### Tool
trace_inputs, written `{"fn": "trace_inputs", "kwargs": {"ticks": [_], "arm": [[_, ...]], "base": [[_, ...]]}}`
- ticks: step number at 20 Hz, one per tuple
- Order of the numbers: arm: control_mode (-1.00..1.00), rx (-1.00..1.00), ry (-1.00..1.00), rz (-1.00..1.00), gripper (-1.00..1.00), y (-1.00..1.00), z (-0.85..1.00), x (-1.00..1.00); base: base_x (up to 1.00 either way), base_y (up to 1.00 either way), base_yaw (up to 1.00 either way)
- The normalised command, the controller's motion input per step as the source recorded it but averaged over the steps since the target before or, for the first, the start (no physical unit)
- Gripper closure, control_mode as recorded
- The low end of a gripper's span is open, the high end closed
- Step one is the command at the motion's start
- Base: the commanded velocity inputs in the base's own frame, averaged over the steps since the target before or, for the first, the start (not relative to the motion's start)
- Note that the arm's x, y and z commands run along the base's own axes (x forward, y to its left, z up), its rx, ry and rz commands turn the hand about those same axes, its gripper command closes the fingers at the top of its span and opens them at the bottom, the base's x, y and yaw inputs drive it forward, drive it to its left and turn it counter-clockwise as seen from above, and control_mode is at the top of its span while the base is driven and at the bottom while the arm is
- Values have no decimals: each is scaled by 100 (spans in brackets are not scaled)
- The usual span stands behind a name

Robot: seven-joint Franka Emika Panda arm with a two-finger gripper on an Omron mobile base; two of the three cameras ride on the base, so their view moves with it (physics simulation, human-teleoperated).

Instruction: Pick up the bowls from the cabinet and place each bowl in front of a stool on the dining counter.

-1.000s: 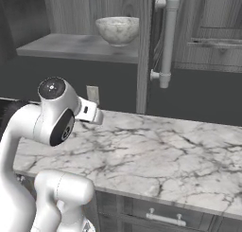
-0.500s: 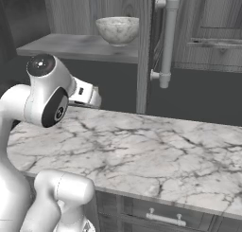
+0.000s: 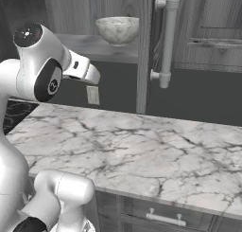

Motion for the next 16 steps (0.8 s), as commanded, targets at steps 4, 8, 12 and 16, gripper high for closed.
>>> {"fn": "trace_inputs", "kwargs": {"ticks": [4,8,12,16], "arm": [[-100,2,-13,-22,-100,0,3,3],[-100,11,-22,-18,-100,0,10,0],[-100,18,-14,-5,-100,0,41,0],[-100,19,-1,0,-100,-2,51,0]], "base": [[0,0,0],[0,0,0],[0,0,0],[0,0,0]]}}
